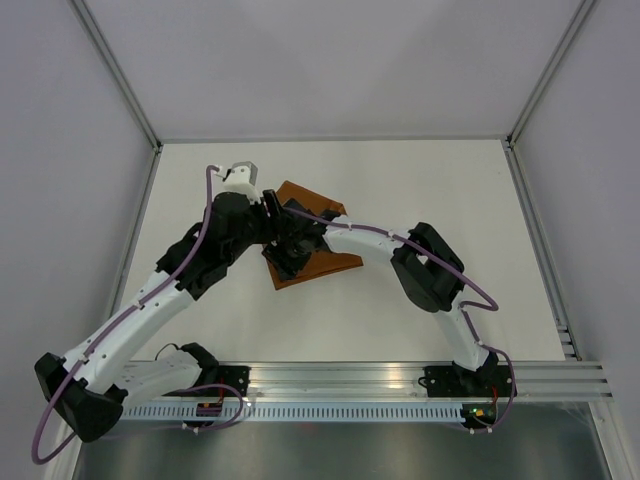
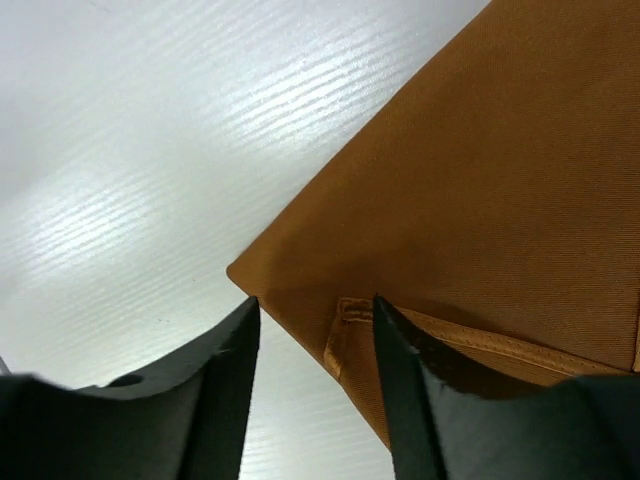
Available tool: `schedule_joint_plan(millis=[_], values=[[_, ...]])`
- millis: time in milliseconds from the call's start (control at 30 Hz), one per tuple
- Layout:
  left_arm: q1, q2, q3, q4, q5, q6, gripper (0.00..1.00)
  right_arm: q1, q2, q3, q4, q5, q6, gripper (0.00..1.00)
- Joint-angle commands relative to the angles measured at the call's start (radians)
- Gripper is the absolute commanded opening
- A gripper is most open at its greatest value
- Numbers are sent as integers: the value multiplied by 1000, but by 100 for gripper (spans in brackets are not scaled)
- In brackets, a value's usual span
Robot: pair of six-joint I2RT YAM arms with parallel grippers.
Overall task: Fold the napkin, place the utensils inside, and roll it up
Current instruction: Fold the napkin, then roll the napkin with the utensil
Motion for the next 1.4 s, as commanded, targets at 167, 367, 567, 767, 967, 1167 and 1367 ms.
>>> schedule_joint_plan(millis=[167, 367, 567, 767, 967, 1167, 1367], values=[[192, 4, 139, 81, 17, -107, 64, -13, -45, 31, -15, -76, 12, 69], [391, 48, 211, 67, 75, -188, 61, -40, -105, -5, -10, -122, 11, 71], [476, 203, 222, 38, 25, -286, 45, -118, -205, -58, -6, -116, 11, 70], [548, 372, 143, 64, 18, -349, 22, -244, -326, -165, 4, -18, -6, 69], [563, 594, 132, 86, 31, -360, 2, -350, -398, -294, 51, 154, -74, 65], [562, 757, 143, 109, 58, -360, 2, -387, -410, -392, 105, 265, -133, 62], [559, 841, 149, 126, 77, -338, 2, -396, -381, -433, 142, 326, -158, 59]])
